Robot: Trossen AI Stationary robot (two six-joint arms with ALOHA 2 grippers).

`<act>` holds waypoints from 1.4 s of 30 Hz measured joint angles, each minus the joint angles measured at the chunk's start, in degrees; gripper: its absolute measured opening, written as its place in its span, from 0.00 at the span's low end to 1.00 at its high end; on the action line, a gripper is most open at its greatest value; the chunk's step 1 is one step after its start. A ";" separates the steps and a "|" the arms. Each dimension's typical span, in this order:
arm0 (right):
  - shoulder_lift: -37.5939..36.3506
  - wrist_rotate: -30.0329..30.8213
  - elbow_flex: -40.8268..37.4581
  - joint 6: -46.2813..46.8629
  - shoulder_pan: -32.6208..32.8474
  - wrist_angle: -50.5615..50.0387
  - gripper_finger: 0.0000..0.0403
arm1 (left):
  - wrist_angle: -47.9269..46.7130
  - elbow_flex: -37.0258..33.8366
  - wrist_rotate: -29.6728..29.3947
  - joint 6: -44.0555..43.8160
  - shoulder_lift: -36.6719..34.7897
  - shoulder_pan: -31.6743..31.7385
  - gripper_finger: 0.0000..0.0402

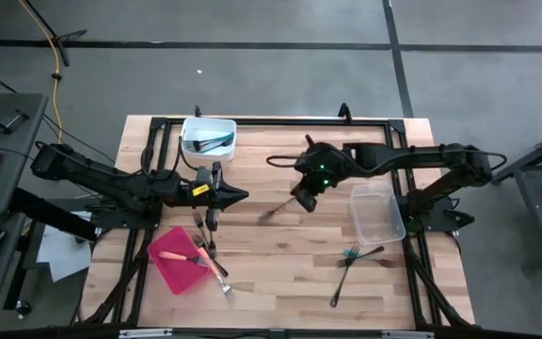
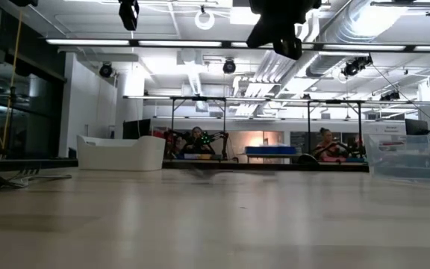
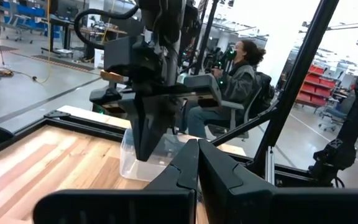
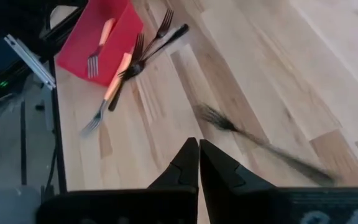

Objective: Sort silverware by color (type)
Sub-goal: Put the black fork into the transparent bin

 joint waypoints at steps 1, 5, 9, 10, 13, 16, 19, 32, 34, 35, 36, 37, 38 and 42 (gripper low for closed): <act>0.08 -0.39 0.00 -0.05 -0.01 -0.06 0.00 | 0.02 0.00 0.00 0.00 0.00 0.00 0.00; 0.55 -0.63 0.00 -1.58 0.03 -0.41 0.00 | 0.00 0.00 0.00 -0.01 0.00 0.00 0.00; 0.46 -0.57 0.00 -3.99 -0.37 -0.56 0.00 | -0.02 0.00 0.00 0.02 0.00 0.02 0.00; 0.46 -0.56 0.00 -4.87 -0.63 -0.52 0.00 | -0.04 0.00 0.00 0.02 0.00 0.02 0.00; 0.46 -0.63 0.00 -8.99 -1.50 -0.46 0.00 | -0.04 0.00 0.00 0.02 0.00 0.02 0.00; 0.46 -0.98 0.06 -10.93 -3.24 0.05 0.00 | -0.02 0.00 0.00 -0.02 0.00 0.02 0.01; 1.79 -0.81 1.03 -5.38 -6.18 -0.12 0.00 | -0.04 0.00 0.00 -0.02 0.00 0.02 0.01; 15.39 11.60 3.56 14.43 -8.82 -5.34 0.32 | -0.22 0.00 -0.02 -0.11 -0.02 0.00 0.01; 17.29 11.68 3.58 18.11 -8.83 -6.28 0.39 | -0.22 0.00 -0.02 -0.11 -0.02 0.00 0.01; 18.37 11.80 3.58 19.78 -8.82 -7.05 0.41 | -0.22 0.00 -0.02 -0.12 -0.02 0.00 0.01; 19.35 11.99 3.58 21.01 -8.82 -7.63 0.43 | -0.22 0.00 -0.02 -0.12 -0.02 0.00 0.01; 20.34 12.24 3.58 22.34 -8.84 -8.47 0.44 | -0.22 0.00 -0.02 -0.11 -0.02 0.00 0.01; 21.30 12.63 3.58 23.82 -8.84 -9.45 0.45 | -0.22 0.00 -0.02 -0.11 -0.02 0.00 0.01; 25.01 13.56 3.58 27.50 -8.56 -10.42 0.46 | -0.22 0.00 -0.02 -0.02 -0.02 -0.02 0.01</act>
